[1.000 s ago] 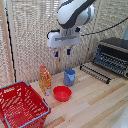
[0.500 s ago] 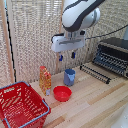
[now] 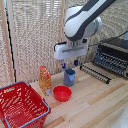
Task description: Please locate the crimson dish within your space. Move your hand towards it gently. Tenderly hold the bowl carefully using your fingers and raise it. With caution, shift it towards the basket. Kindly let loose of the dish to drop it in the basket.
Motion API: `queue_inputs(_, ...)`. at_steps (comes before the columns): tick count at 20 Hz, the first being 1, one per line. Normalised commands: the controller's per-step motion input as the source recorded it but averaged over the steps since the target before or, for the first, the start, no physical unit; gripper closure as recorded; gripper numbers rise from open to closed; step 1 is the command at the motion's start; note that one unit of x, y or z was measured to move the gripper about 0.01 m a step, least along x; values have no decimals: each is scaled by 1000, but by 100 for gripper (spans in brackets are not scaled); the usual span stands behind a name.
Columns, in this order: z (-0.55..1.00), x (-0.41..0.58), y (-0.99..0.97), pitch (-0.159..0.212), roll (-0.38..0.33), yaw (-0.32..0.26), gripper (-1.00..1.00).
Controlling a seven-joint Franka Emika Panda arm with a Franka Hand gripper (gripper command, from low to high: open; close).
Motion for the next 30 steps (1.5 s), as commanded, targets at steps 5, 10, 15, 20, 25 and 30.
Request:
queue_inputs(5, -472, -166, -95, -34, 0, -22, -100)
queue_inputs(10, -442, -46, -70, -27, 0, -20, -100)
queue_inputs(15, -346, 3, -3, -19, 0, -1, -100)
queue_inputs(20, -362, 35, 0, -2, 0, 0, -100)
queue_inputs(25, -412, 26, 0, 0, -7, 0, -100)
queue_inputs(30, -314, 34, 109, -2, -60, 0, -100)
